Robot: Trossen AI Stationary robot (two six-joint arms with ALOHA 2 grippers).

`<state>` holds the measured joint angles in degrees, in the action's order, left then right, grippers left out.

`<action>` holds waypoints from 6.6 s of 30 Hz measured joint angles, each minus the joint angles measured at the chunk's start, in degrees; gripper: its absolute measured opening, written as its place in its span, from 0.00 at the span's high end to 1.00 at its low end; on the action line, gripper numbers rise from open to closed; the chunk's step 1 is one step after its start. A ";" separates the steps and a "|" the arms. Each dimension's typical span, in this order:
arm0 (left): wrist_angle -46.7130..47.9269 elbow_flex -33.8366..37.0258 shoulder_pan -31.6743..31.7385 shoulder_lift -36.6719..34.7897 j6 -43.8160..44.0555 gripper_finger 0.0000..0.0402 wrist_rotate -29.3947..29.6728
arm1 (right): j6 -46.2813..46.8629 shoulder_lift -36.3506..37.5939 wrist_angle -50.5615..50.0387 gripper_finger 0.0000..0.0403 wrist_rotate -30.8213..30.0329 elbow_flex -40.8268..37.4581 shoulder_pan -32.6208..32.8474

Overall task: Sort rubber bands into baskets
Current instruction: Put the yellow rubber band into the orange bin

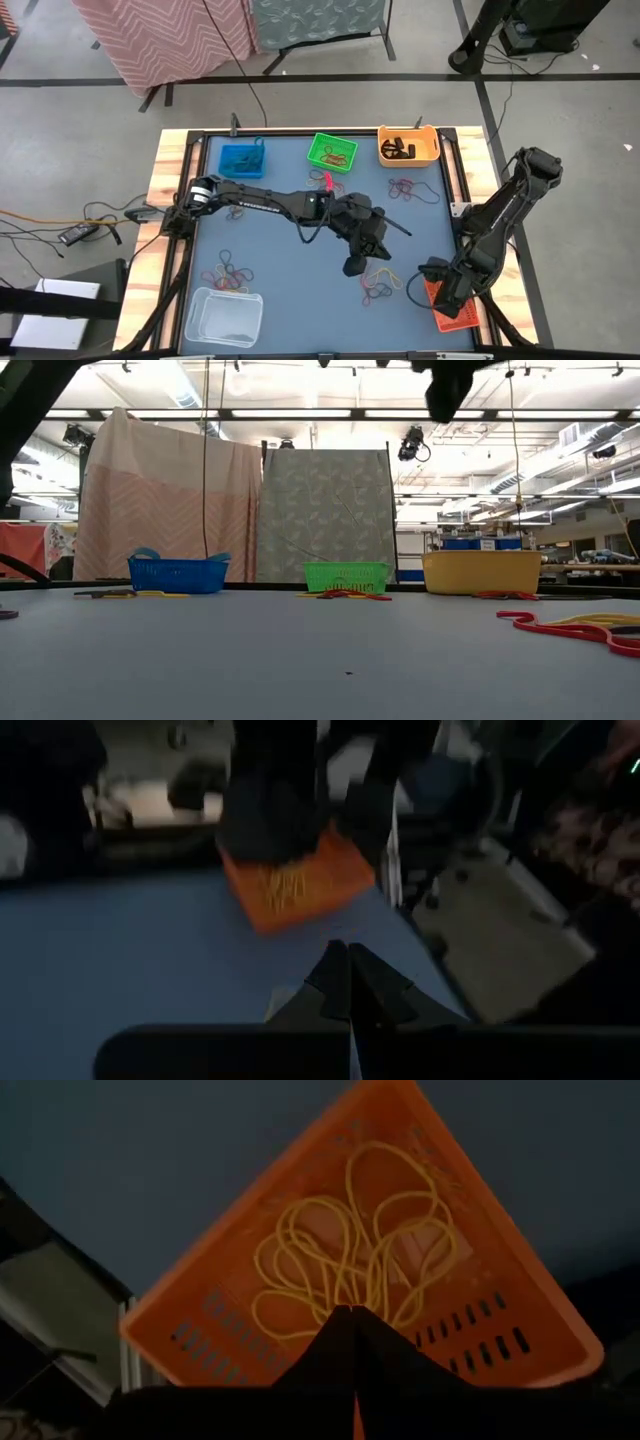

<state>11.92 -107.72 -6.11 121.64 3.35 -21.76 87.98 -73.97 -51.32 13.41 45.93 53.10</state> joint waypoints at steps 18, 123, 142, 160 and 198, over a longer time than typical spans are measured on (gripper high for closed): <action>-13.04 39.76 -2.25 -24.71 14.84 1.00 6.96 | -13.45 -0.03 17.82 0.98 -15.35 0.07 -10.01; -26.11 54.93 -0.94 -36.54 22.21 1.00 29.03 | -3.85 -11.30 8.64 1.00 -1.97 3.43 -5.93; -25.48 54.99 -0.94 -36.54 22.20 1.00 29.00 | 0.11 -11.28 2.49 1.00 -11.13 3.43 -16.56; -25.16 55.01 -0.51 -37.56 20.81 1.00 25.02 | 7.83 -6.67 -1.85 0.99 -12.26 3.43 -16.63; 52.90 38.64 20.75 -36.07 15.07 0.47 22.72 | -19.29 2.84 38.78 0.42 -24.14 3.45 -22.12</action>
<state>64.81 -69.08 14.64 85.57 18.43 0.96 68.70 -71.13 -12.53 -10.74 49.39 30.98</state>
